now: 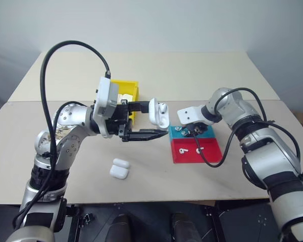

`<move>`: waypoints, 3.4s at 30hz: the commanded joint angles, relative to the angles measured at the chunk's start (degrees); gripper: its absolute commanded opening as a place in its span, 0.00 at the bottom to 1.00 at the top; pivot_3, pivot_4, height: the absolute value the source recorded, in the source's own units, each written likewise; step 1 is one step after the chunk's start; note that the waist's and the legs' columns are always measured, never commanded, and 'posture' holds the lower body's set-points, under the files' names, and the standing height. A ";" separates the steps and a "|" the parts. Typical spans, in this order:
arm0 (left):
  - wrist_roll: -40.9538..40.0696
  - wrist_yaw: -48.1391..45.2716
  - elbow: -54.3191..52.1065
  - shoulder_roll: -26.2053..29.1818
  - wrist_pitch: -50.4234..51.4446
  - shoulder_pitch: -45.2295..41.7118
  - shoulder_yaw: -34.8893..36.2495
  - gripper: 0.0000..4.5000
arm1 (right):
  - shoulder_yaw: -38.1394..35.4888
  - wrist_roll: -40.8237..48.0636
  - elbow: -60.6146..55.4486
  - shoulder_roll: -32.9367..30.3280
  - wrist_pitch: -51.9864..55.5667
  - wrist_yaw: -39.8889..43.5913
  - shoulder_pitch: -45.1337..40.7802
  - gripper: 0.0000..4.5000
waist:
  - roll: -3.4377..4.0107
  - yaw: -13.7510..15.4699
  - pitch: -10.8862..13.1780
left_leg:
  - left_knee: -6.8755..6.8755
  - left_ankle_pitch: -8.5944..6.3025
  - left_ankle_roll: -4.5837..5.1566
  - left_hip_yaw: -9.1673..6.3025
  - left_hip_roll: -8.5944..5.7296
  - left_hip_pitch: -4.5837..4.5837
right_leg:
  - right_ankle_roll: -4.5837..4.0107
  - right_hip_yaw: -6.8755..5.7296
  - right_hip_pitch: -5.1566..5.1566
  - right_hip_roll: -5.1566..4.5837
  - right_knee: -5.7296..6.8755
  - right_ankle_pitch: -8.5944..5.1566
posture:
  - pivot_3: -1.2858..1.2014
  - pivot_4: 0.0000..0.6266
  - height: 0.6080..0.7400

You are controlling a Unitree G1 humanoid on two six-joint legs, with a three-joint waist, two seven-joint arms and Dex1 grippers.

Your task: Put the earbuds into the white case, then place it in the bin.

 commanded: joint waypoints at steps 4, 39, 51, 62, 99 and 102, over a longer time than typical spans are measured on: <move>-0.79 0.36 -1.51 0.72 -0.22 -0.11 1.56 0.62 | -1.26 -0.51 0.28 0.26 -0.56 -0.06 0.09 0.14 | 0.00 -0.33 0.00 | 0.00 0.00 0.00 0.00 0.00 0.03 | 0.00 0.00 0.03 0.01 0.00 0.00 | 0.52 0.24 1.00; 1.77 -3.06 9.59 -7.05 -2.09 -8.01 -2.09 0.62 | -57.56 73.75 -87.85 -0.18 75.27 -30.66 31.14 0.14 | 0.13 1.15 0.06 | 0.02 -0.01 0.02 -0.07 -0.01 -0.01 | 0.01 -0.02 0.06 0.00 -0.05 0.00 | 0.52 0.24 1.00; 2.47 -3.38 9.72 -8.31 -1.63 -9.06 -3.22 0.62 | -52.56 89.24 -96.51 -0.73 72.69 -44.94 37.91 0.14 | 0.13 1.09 0.06 | 0.00 -0.02 0.04 -0.10 -0.01 -0.03 | 0.01 -0.02 0.06 0.01 -0.24 0.00 | 0.52 0.24 1.00; 1.86 -3.35 8.51 -7.81 -1.11 -8.64 -2.89 0.62 | -46.70 87.23 -96.53 -4.91 67.07 -45.45 41.45 0.14 | 0.13 1.10 0.06 | 0.00 -0.02 0.05 -0.11 -0.01 -0.03 | 0.01 -0.01 0.06 0.01 -0.26 0.00 | 0.52 0.24 1.00; 9.19 0.34 12.43 -11.76 -1.85 -8.69 -8.13 0.62 | -32.80 67.88 -77.28 -26.71 54.98 -20.16 18.89 0.01 | 0.13 1.05 0.06 | 0.02 -0.04 0.08 -0.06 -0.01 -0.03 | 0.01 0.02 0.02 0.01 -0.32 0.00 | 0.52 0.24 1.00; 10.83 0.35 14.13 -13.08 -2.45 -9.03 -9.66 0.62 | -24.58 59.01 -73.56 -25.02 50.71 -14.16 11.20 0.01 | 0.17 0.97 0.05 | 0.01 -0.03 0.08 -0.05 -0.01 -0.02 | 0.01 0.04 0.00 0.03 -0.30 0.00 | 0.52 0.24 1.00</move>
